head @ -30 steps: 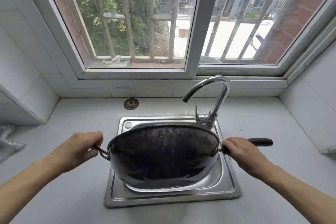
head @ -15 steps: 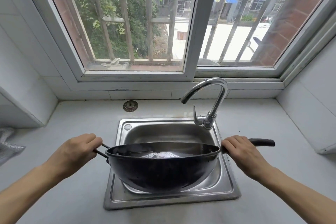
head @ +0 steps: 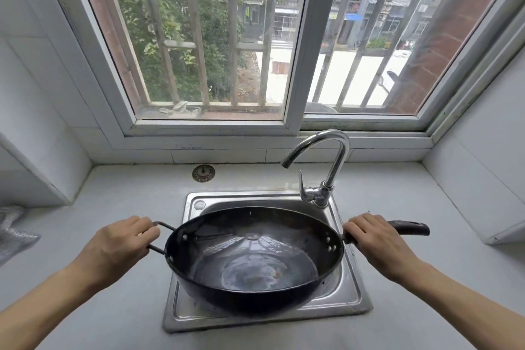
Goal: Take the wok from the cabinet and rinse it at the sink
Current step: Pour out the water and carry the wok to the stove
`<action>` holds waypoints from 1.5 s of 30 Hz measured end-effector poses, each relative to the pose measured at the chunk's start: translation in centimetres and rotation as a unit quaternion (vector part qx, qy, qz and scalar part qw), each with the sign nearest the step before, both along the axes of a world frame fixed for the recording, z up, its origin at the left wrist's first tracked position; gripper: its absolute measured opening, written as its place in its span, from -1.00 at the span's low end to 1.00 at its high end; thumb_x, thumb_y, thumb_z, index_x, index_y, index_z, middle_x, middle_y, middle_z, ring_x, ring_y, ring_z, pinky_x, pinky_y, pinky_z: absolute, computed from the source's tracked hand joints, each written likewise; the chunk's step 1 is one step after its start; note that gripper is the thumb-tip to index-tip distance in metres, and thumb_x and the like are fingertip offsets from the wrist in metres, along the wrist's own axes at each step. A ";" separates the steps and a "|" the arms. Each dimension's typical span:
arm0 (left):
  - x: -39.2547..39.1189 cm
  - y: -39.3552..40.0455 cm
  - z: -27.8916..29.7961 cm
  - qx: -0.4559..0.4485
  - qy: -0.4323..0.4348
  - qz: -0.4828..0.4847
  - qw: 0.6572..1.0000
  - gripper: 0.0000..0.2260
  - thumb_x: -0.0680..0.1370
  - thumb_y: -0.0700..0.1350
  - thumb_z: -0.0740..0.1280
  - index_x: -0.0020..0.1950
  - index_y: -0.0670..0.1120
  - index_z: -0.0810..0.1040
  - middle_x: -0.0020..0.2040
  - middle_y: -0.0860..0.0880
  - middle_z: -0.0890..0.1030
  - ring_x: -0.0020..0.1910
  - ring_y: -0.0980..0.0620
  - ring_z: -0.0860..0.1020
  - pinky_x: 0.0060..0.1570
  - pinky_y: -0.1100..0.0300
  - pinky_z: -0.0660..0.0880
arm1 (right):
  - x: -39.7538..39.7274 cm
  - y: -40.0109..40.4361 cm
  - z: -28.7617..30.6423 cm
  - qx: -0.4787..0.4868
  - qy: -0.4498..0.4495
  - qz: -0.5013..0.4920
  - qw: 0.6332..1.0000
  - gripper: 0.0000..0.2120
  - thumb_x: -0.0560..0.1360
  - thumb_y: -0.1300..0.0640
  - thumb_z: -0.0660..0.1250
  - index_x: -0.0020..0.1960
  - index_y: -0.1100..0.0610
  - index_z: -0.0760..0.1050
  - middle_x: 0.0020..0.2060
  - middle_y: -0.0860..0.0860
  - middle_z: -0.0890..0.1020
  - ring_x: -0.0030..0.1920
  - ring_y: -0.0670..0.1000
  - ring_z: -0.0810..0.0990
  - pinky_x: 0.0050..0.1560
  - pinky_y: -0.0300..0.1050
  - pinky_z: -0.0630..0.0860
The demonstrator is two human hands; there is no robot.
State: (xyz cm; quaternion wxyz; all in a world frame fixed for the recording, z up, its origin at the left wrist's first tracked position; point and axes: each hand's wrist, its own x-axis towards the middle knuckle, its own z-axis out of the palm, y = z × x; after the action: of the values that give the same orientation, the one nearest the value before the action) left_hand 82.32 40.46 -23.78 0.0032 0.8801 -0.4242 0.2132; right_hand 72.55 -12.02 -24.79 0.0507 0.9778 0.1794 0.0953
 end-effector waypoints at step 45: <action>-10.7 -6.7 4.8 0.111 -0.047 -0.151 0.981 -0.88 0.45 -0.27 0.27 -0.13 -0.06 0.43 -0.09 -0.03 0.52 -0.06 -0.11 0.54 -0.05 0.13 0.33 | -22.0 -5.0 2.1 0.059 -0.037 -0.056 0.996 -0.45 0.07 0.35 0.54 -0.05 0.04 0.42 -0.12 -0.05 0.48 -0.16 0.03 0.42 -0.29 -0.10 0.45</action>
State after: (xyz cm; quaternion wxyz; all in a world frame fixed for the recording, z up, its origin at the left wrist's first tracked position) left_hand 71.63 33.75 -18.97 -0.0825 0.7895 -0.5734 0.2025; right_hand 50.50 -17.05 -22.70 0.0046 0.9835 0.1160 0.1384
